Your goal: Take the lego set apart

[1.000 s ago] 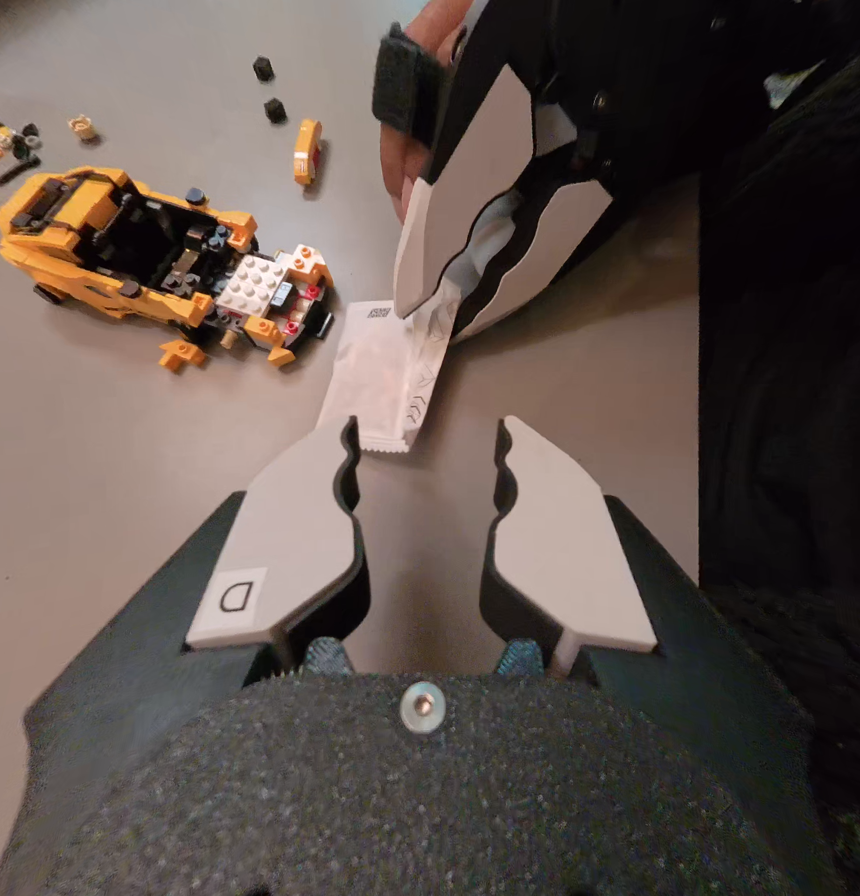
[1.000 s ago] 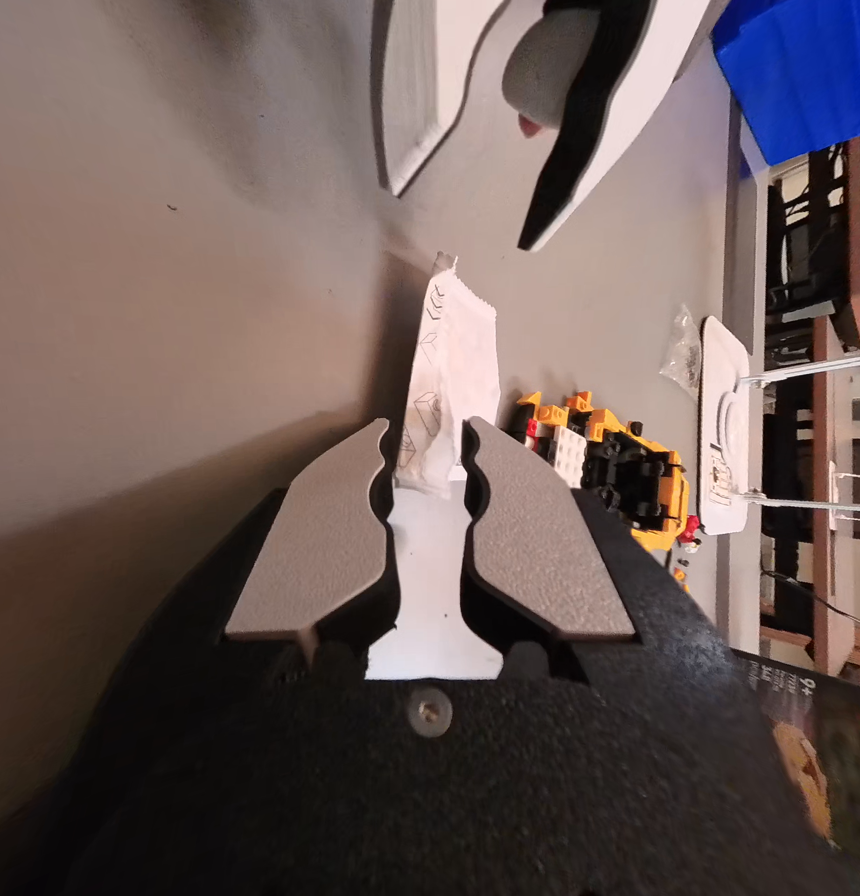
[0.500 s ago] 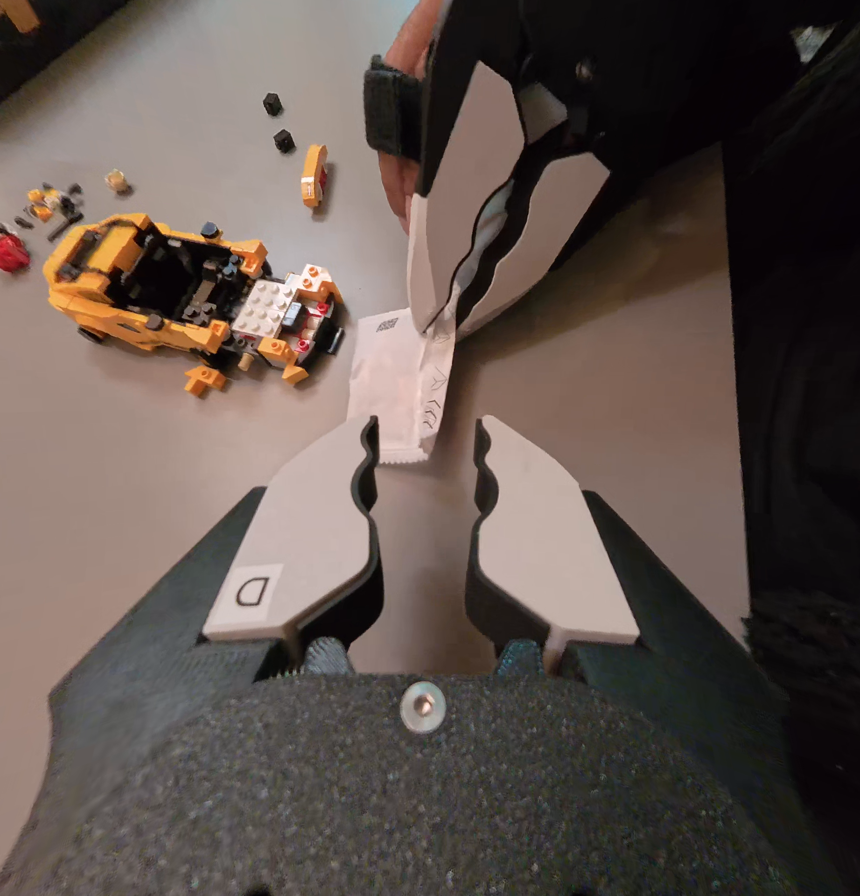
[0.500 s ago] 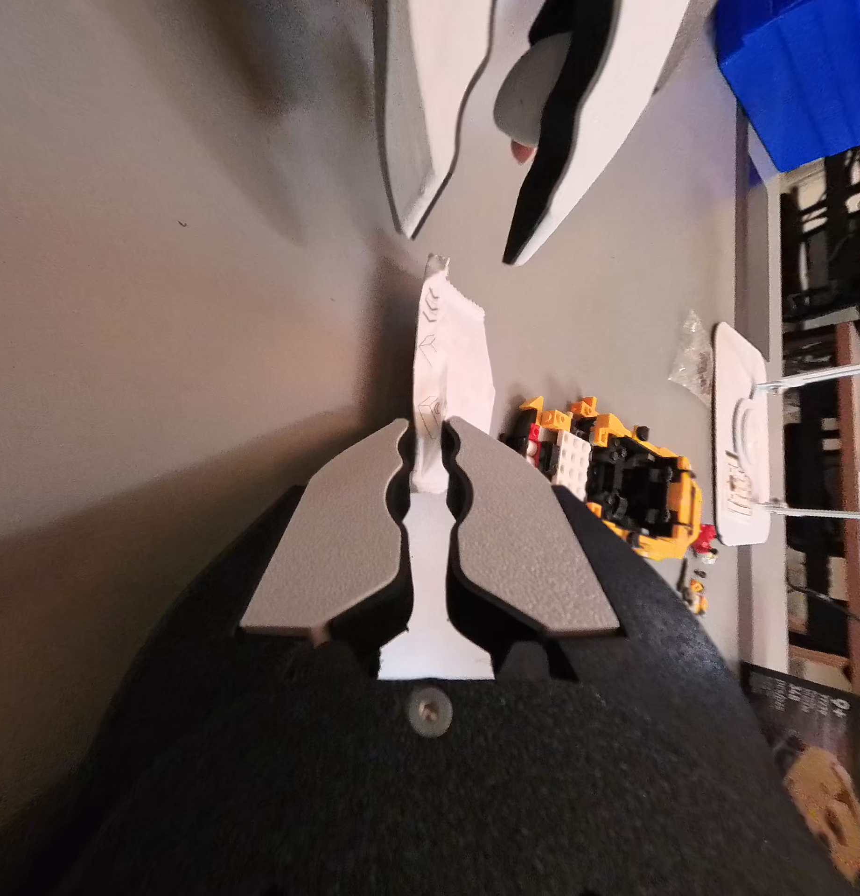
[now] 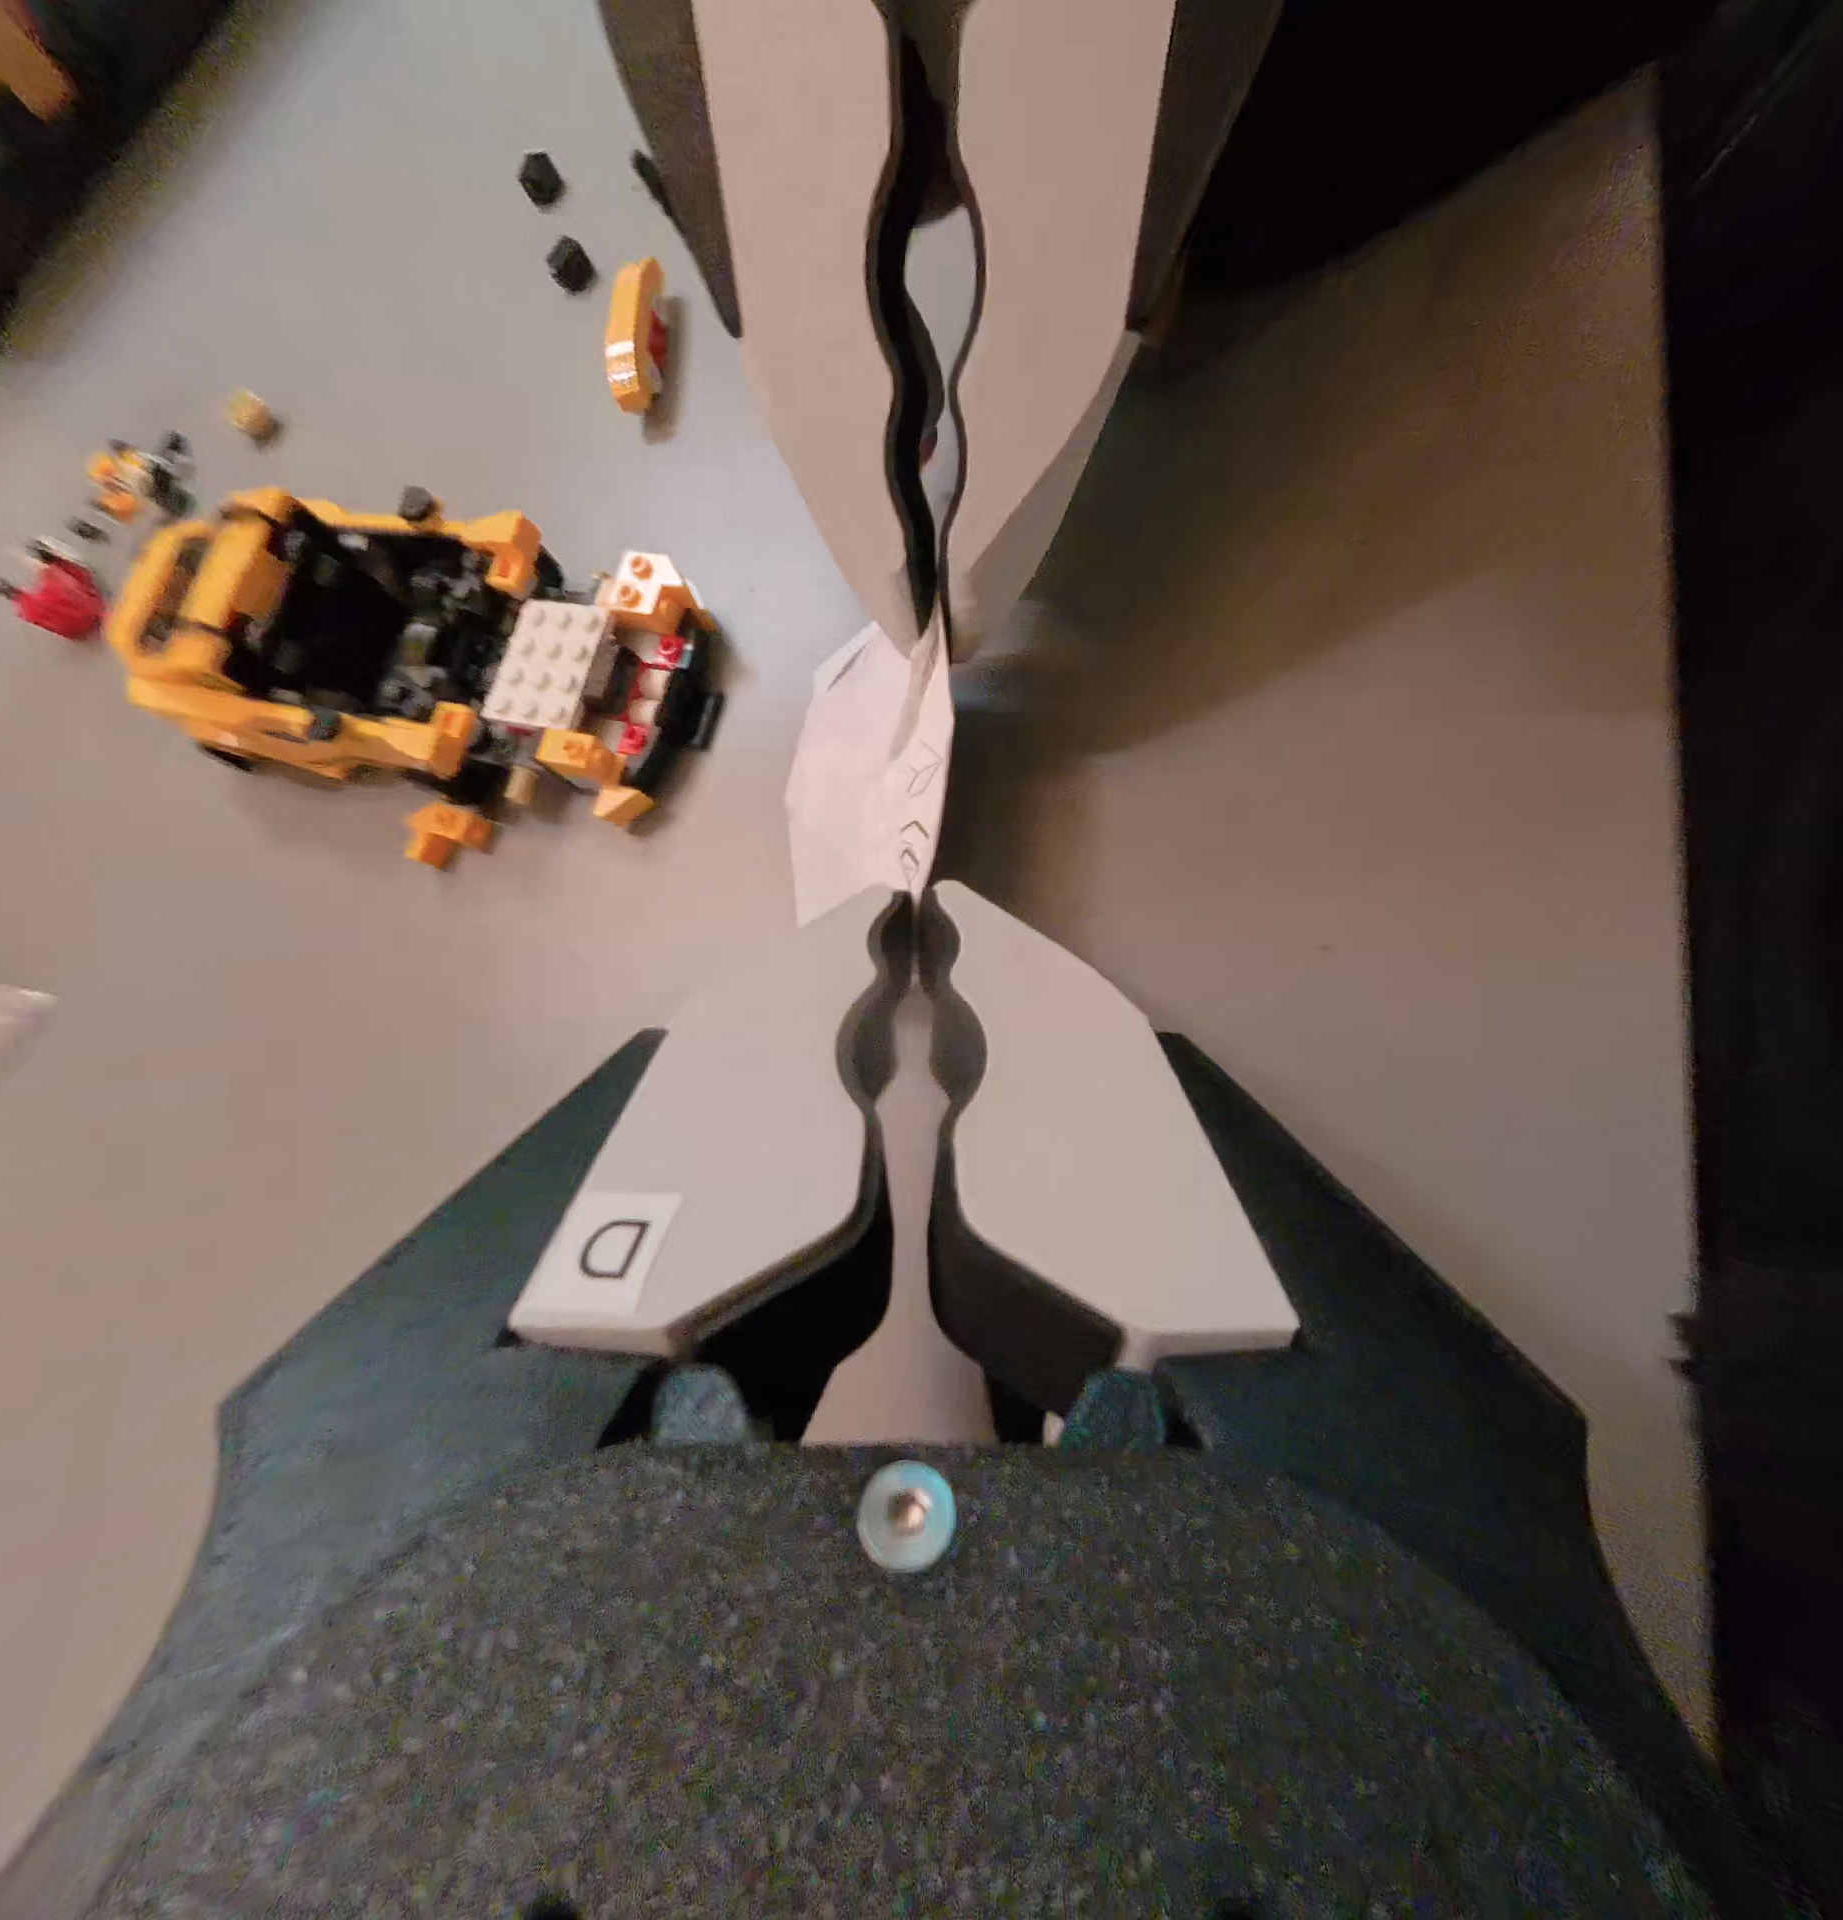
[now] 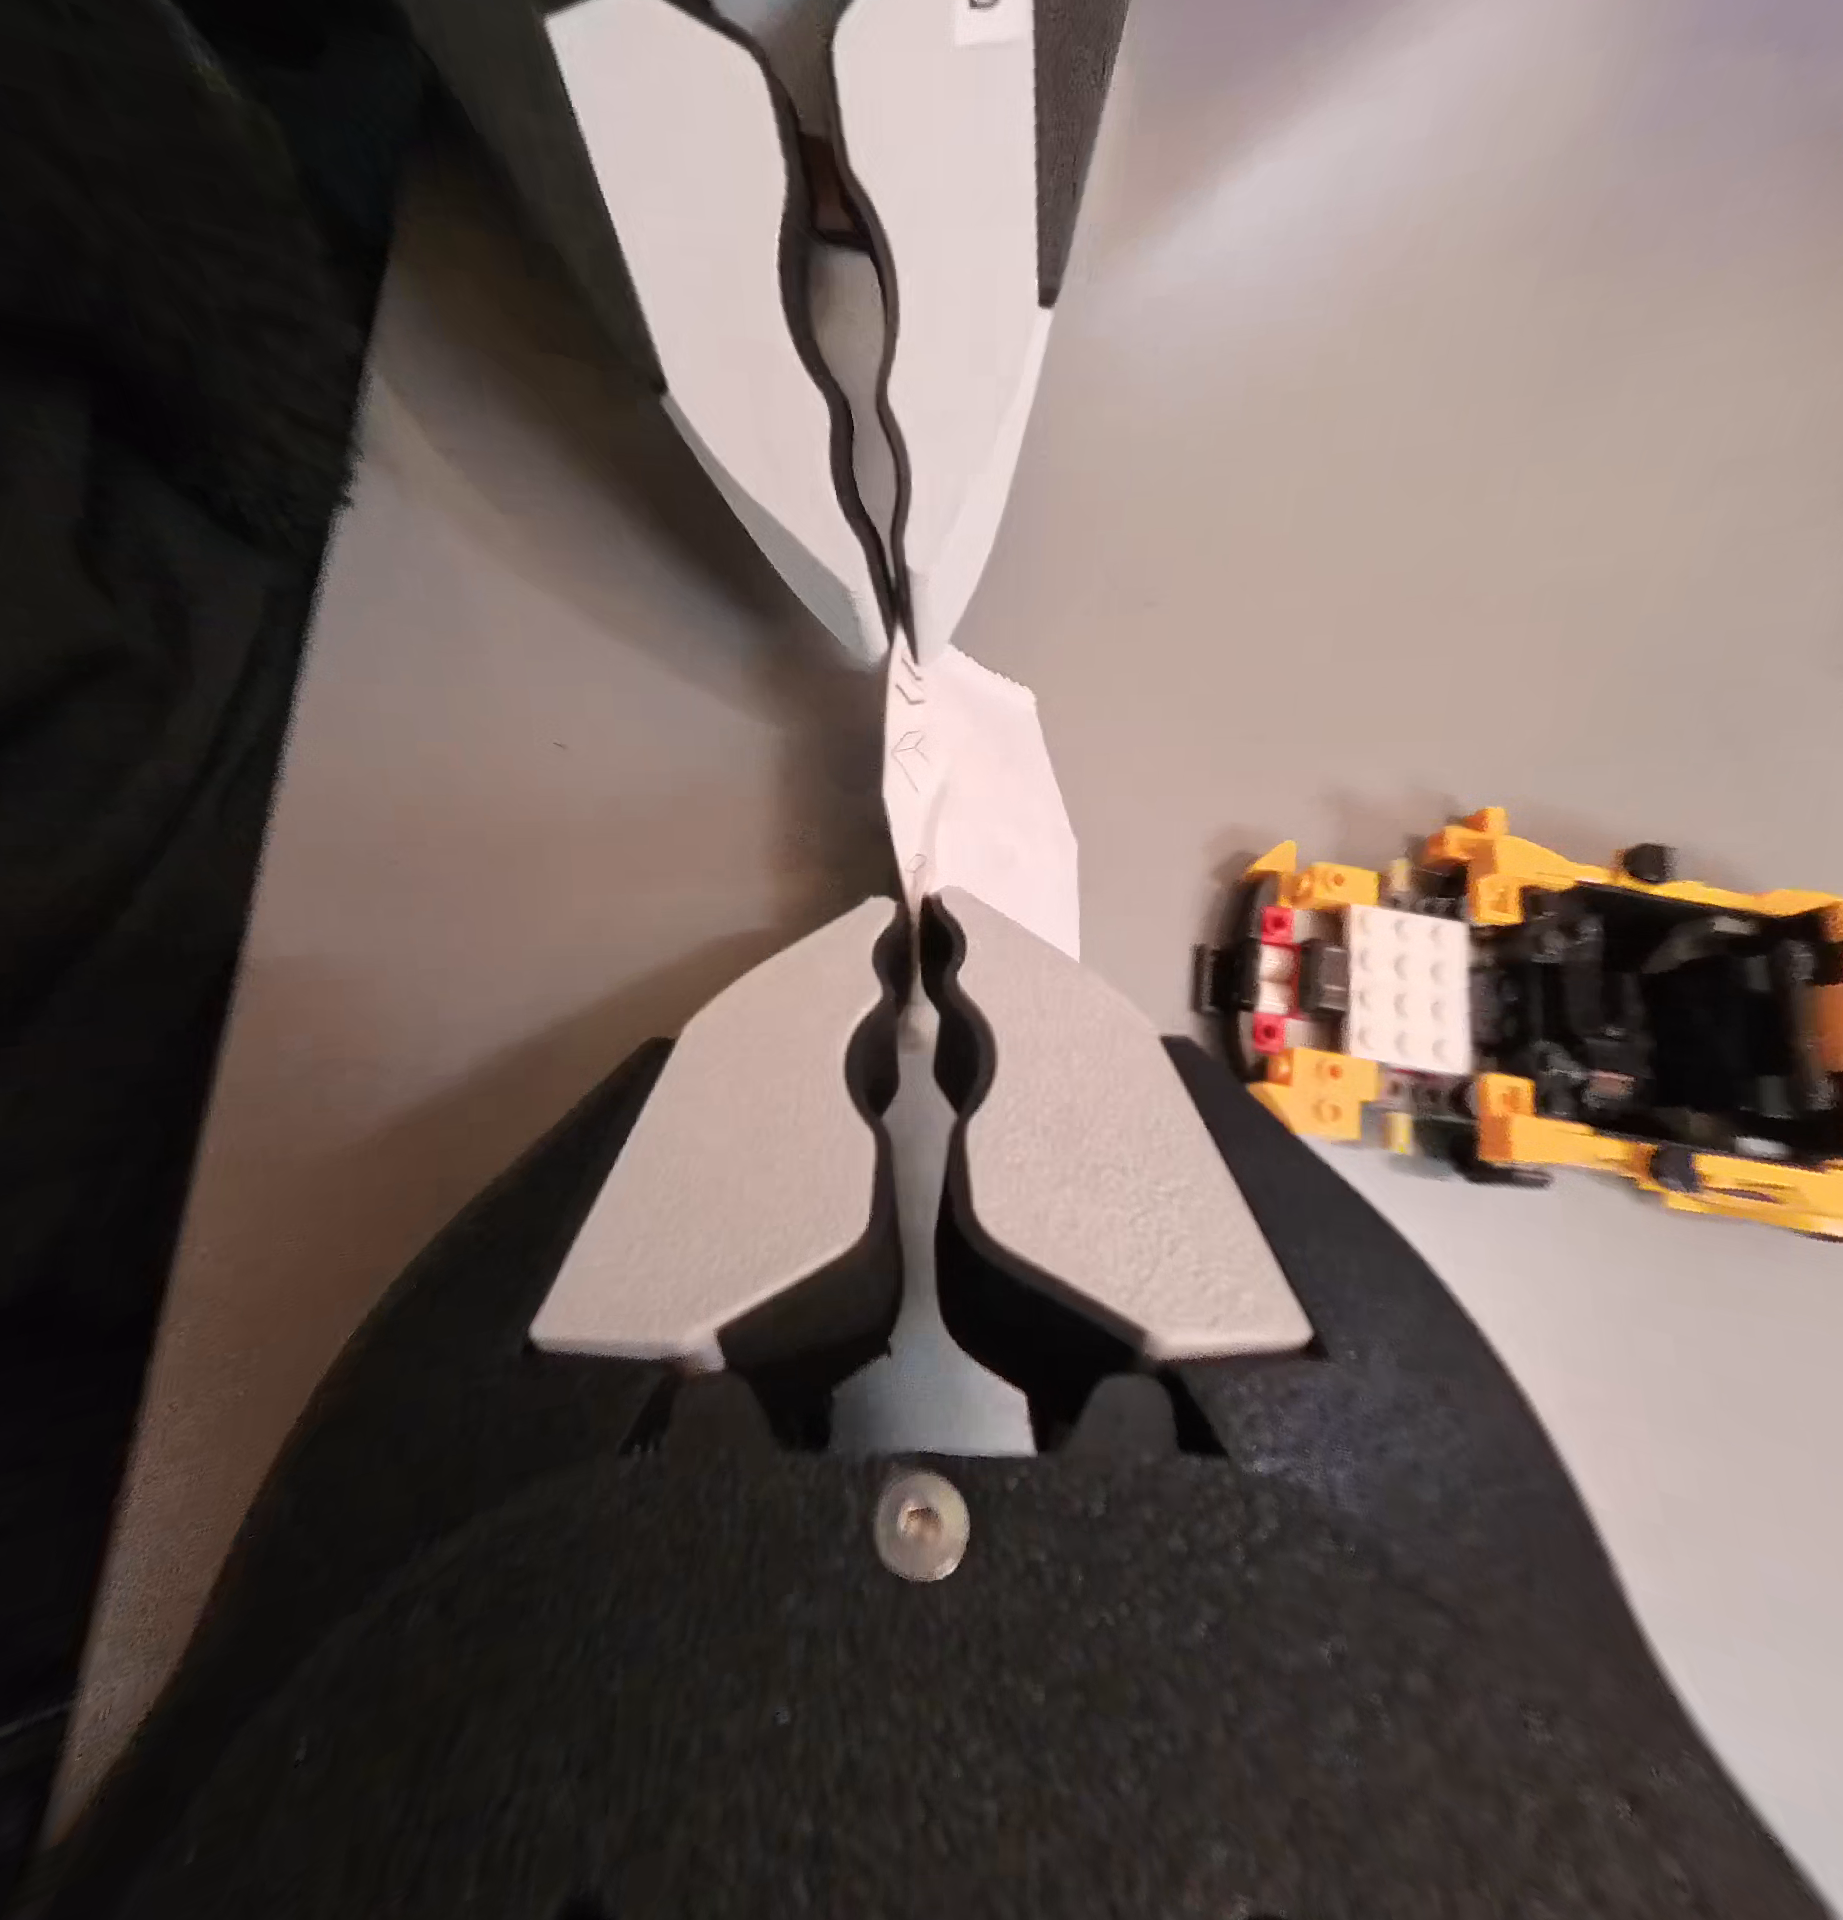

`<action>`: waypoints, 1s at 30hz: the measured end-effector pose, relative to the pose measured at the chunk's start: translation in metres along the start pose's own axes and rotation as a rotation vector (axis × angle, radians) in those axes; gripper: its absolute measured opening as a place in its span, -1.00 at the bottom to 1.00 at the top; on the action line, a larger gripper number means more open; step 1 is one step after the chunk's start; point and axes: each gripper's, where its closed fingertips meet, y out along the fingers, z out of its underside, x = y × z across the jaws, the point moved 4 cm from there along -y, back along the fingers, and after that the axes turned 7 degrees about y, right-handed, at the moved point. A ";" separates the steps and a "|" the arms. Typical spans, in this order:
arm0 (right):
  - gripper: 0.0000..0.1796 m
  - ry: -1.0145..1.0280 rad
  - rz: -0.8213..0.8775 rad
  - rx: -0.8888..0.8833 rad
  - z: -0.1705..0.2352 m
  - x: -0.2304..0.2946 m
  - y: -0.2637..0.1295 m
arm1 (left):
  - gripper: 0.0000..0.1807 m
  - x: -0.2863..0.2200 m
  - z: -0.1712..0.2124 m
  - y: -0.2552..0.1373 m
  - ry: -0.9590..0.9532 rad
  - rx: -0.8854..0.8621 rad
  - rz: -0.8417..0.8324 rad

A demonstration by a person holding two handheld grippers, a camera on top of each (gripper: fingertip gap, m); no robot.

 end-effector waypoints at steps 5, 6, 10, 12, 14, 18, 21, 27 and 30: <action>-0.99 0.188 -0.169 -0.021 0.001 0.001 0.000 | -0.98 -0.001 0.002 0.000 -0.256 -0.070 0.198; -0.99 0.215 -0.185 -0.023 0.002 0.001 0.001 | -0.98 -0.002 0.003 0.000 -0.292 -0.076 0.226; -0.91 0.161 -0.122 -0.035 0.001 0.000 0.003 | -0.99 -0.003 0.004 0.002 -0.300 -0.056 0.235; -0.71 0.063 -0.042 -0.035 -0.003 0.000 0.002 | -0.99 -0.002 0.003 0.002 -0.308 -0.054 0.240; -0.68 -0.053 0.035 -0.050 -0.011 0.003 0.001 | -0.99 -0.002 0.002 0.001 -0.305 -0.058 0.243; -0.96 -0.267 0.136 0.005 -0.017 0.010 0.008 | -0.99 0.000 -0.005 -0.001 -0.295 -0.072 0.251; -1.00 -0.254 0.116 0.024 -0.018 0.011 0.011 | -0.99 0.002 -0.003 -0.002 -0.296 -0.051 0.252; -1.00 -0.061 -0.007 0.000 -0.024 0.008 0.009 | -0.78 0.003 -0.013 -0.005 -0.186 -0.076 0.166; -1.00 -0.058 -0.028 0.000 -0.027 0.008 0.008 | -0.98 0.002 -0.015 0.001 -0.116 -0.038 0.133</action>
